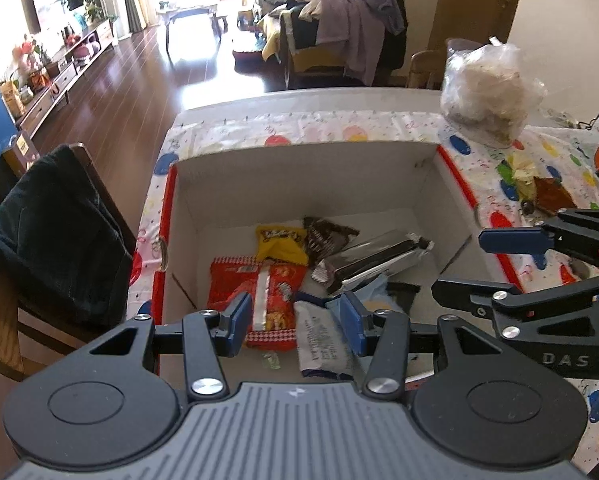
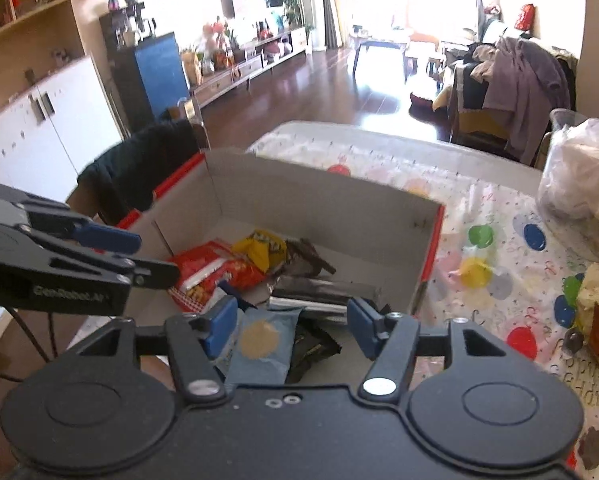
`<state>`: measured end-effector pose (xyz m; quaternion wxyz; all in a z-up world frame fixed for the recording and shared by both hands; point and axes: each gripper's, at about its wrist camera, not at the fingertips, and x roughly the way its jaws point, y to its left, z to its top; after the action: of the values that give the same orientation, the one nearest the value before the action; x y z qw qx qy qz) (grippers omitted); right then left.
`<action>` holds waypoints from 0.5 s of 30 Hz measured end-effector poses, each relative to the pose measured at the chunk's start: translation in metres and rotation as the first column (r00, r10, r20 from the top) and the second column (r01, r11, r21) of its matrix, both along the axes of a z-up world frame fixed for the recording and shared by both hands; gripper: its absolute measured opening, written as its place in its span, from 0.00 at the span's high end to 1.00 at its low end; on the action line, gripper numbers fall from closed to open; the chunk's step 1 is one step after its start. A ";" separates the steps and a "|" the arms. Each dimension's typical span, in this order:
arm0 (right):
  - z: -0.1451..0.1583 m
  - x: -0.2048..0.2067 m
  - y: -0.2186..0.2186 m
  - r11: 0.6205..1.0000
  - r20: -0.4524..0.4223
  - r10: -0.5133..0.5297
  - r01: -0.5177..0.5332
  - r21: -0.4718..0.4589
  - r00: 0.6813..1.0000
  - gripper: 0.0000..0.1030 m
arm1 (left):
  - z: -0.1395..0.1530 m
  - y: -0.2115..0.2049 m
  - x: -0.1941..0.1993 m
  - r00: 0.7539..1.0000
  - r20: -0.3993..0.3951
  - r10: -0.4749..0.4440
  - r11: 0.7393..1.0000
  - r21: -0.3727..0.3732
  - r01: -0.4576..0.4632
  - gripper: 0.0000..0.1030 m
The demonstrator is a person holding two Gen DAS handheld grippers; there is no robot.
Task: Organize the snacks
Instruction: 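Open both tools to drop both packets into the box, then move both tools back toward the red foil bag and dark candy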
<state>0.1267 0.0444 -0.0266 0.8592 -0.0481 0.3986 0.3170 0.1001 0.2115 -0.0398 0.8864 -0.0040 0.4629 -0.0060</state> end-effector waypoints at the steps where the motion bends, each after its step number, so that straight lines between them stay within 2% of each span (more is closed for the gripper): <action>1: 0.004 -0.002 -0.003 1.000 0.007 -0.002 0.001 0.008 1.000 0.40 | 0.003 -0.003 -0.001 1.000 0.007 -0.006 1.000 -0.001 0.006 0.54; 5: 0.019 -0.010 -0.019 0.999 0.030 -0.021 0.020 0.035 0.999 0.39 | 0.015 -0.016 -0.005 0.999 0.034 -0.033 0.999 -0.011 0.033 0.54; 8: 0.028 -0.015 -0.032 0.998 0.045 -0.042 0.039 0.056 0.998 0.29 | 0.024 -0.031 -0.006 0.997 0.058 -0.059 0.998 -0.010 0.060 0.53; 11: 0.035 -0.021 -0.049 0.996 0.060 -0.061 0.056 0.071 0.996 0.27 | 0.030 -0.046 -0.007 0.994 0.074 -0.085 0.996 -0.015 0.087 0.52; 15: 0.040 -0.026 -0.072 0.994 0.063 -0.075 0.070 0.084 0.995 0.23 | 0.036 -0.066 -0.006 0.989 0.094 -0.114 0.993 -0.025 0.117 0.40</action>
<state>0.1006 -0.0276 0.0135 0.8841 -0.0090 0.3583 0.2999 0.0936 0.1452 -0.0040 0.9049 0.0098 0.4206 -0.0644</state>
